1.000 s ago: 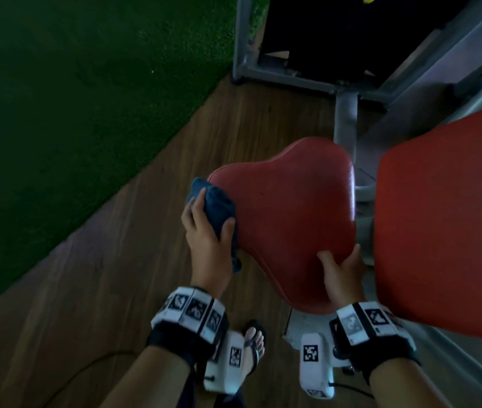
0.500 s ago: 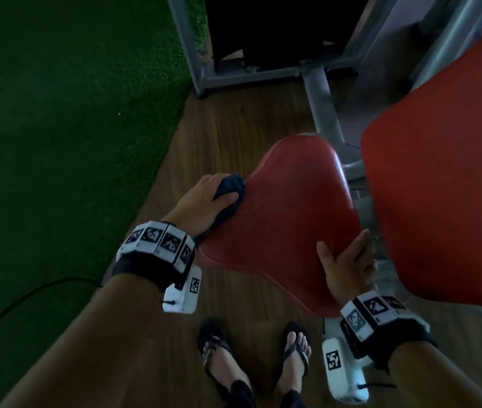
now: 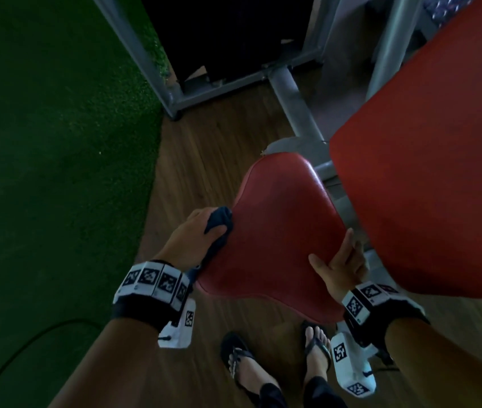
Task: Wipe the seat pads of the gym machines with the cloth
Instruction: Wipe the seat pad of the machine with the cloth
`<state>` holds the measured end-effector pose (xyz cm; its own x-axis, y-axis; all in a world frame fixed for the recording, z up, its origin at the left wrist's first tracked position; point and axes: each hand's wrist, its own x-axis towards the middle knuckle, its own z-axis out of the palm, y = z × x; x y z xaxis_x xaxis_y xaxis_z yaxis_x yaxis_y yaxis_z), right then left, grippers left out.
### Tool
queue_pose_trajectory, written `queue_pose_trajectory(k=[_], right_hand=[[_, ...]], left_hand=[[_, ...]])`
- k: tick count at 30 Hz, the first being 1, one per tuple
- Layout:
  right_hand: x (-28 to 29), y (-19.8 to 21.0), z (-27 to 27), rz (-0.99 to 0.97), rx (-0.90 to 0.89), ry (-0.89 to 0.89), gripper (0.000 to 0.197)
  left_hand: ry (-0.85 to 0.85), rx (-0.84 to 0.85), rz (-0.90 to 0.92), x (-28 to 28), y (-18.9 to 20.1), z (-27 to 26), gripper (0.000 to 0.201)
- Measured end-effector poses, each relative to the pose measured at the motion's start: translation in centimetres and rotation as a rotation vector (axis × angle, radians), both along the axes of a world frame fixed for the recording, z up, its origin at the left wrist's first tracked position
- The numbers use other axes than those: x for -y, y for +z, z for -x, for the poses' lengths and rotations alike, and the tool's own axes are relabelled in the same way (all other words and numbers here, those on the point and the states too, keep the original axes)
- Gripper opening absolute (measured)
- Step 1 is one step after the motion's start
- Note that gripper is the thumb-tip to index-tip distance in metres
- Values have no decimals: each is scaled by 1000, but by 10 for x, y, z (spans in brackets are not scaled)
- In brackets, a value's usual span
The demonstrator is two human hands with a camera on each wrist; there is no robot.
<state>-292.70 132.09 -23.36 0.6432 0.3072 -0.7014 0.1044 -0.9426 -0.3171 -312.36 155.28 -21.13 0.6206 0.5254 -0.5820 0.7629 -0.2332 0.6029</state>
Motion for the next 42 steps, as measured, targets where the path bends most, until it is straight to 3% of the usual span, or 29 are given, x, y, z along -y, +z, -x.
queue_pose_trajectory(k=[4, 8, 12, 16, 20, 27, 31, 35, 42], right_hand=[[1, 0, 0, -9, 19, 17, 107], [2, 1, -1, -35, -9, -1, 111], [4, -3, -2, -31, 9, 7, 105], [6, -9, -3, -22, -14, 15, 105], [6, -9, -3, -20, 31, 30, 105], [8, -5, -2, -2, 55, 62, 104], [8, -3, -4, 16, 35, 67, 105], [8, -2, -3, 14, 58, 79, 105], [7, 0, -3, -10, 47, 62, 104]], left_hand=[[-87, -22, 19, -17, -25, -23, 49], [-114, -38, -28, -13, 12, -36, 53], [-100, -43, -3, -15, 11, -44, 41], [-28, -48, -128, -21, -2, -90, 62], [16, -85, -249, -24, 3, -137, 55], [-41, -180, -191, -15, 0, -99, 65], [-31, -188, -217, -19, 0, -120, 65], [-143, -142, -314, -36, -5, -156, 63], [-377, -80, -285, -41, -7, -208, 50]])
